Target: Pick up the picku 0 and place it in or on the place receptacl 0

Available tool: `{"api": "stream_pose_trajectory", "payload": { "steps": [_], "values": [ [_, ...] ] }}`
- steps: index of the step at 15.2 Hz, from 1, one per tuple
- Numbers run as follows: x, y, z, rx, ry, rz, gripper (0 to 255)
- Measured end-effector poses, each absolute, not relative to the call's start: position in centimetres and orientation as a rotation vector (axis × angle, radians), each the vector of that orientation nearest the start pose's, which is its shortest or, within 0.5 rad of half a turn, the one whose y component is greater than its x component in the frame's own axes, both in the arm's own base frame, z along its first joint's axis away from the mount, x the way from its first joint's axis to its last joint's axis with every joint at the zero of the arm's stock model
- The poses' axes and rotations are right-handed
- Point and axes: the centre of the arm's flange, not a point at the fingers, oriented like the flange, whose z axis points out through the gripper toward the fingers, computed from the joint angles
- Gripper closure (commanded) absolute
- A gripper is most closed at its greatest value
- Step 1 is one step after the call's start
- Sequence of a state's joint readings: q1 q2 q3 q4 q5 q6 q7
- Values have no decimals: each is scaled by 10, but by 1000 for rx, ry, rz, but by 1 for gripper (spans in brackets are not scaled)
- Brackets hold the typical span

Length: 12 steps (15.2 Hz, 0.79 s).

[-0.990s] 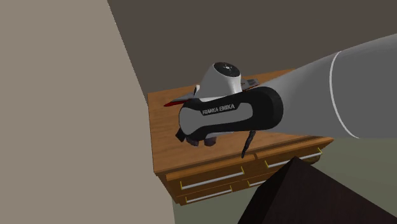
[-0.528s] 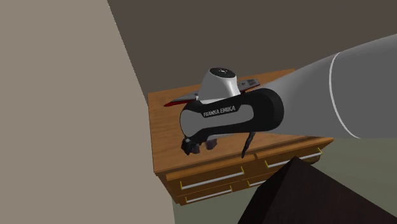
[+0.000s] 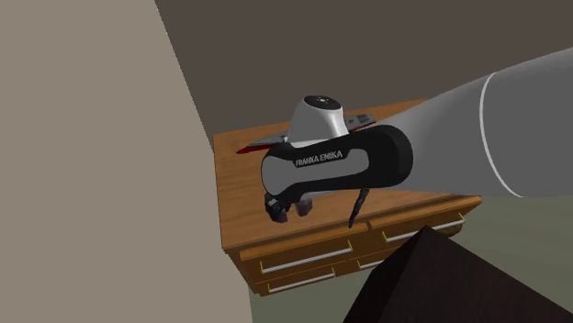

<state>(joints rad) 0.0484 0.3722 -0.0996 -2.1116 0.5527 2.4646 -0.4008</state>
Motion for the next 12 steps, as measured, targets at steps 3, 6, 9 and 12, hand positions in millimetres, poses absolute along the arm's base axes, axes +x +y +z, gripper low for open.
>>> {"api": "stream_pose_trajectory", "payload": {
  "steps": [3,6,9,12],
  "values": [
    [577,-32,236,-2839,114,-84,255],
    [573,-26,245,-2835,102,-61,255],
    [573,-26,259,-2834,101,-57,255],
    [573,-25,274,-2834,100,-57,255]
  ]
}}
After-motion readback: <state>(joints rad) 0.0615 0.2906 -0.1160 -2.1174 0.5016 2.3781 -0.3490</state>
